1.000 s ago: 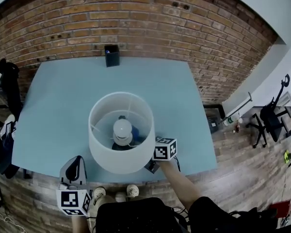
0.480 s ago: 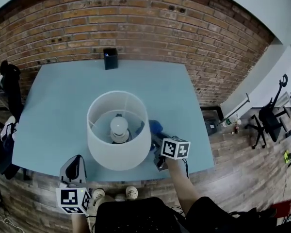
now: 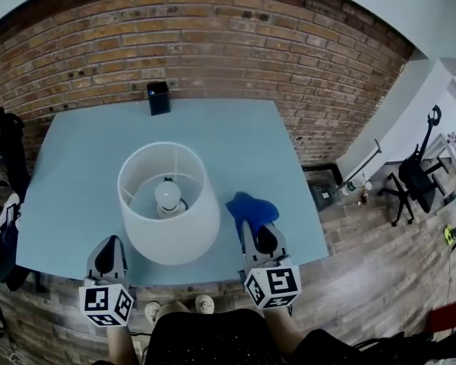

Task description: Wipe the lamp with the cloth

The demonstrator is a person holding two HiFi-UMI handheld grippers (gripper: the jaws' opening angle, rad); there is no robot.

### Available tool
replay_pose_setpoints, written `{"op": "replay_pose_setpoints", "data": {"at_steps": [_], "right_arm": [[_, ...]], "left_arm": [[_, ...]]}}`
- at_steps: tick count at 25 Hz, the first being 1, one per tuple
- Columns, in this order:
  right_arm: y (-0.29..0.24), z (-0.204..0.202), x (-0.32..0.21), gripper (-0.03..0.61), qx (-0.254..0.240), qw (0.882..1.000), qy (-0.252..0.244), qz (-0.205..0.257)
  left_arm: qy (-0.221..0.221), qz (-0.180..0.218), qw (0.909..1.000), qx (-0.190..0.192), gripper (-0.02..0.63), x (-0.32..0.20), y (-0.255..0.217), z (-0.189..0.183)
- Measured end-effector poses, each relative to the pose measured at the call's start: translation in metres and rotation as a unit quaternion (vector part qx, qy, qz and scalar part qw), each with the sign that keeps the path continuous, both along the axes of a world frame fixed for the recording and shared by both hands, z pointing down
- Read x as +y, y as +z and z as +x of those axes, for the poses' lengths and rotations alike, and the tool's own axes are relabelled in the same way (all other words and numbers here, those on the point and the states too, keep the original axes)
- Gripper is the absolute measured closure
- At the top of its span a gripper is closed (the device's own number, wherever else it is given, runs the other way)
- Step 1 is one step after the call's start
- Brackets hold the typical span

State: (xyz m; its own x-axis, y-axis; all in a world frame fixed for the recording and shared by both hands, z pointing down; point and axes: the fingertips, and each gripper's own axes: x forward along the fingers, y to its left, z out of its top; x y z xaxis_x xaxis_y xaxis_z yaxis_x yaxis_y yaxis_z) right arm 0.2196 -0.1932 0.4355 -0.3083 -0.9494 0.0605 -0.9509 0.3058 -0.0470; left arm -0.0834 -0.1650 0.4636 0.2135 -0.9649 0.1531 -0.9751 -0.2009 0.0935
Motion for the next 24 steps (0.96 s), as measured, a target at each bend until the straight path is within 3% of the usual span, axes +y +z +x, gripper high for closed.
{"op": "replay_pose_setpoints", "data": {"at_steps": [5,11,24], "right_arm": [[-0.001,-0.002,0.014,0.52,0.029,0.999,0.027,0.025],[-0.003,0.009,0.012,0.52,0.016,0.998,0.046,0.036],[0.002,0.002,0.0,0.52,0.019,0.999,0.029,0.019]], "left_arm": [[-0.014,-0.005,0.9999,0.004,0.606,0.012,0.005,-0.002],[-0.037,-0.015,0.9992,0.006,0.606,0.027,0.014,-0.014],[-0.042,-0.023,0.9989,0.005,0.606,0.02,0.016,-0.022]]}}
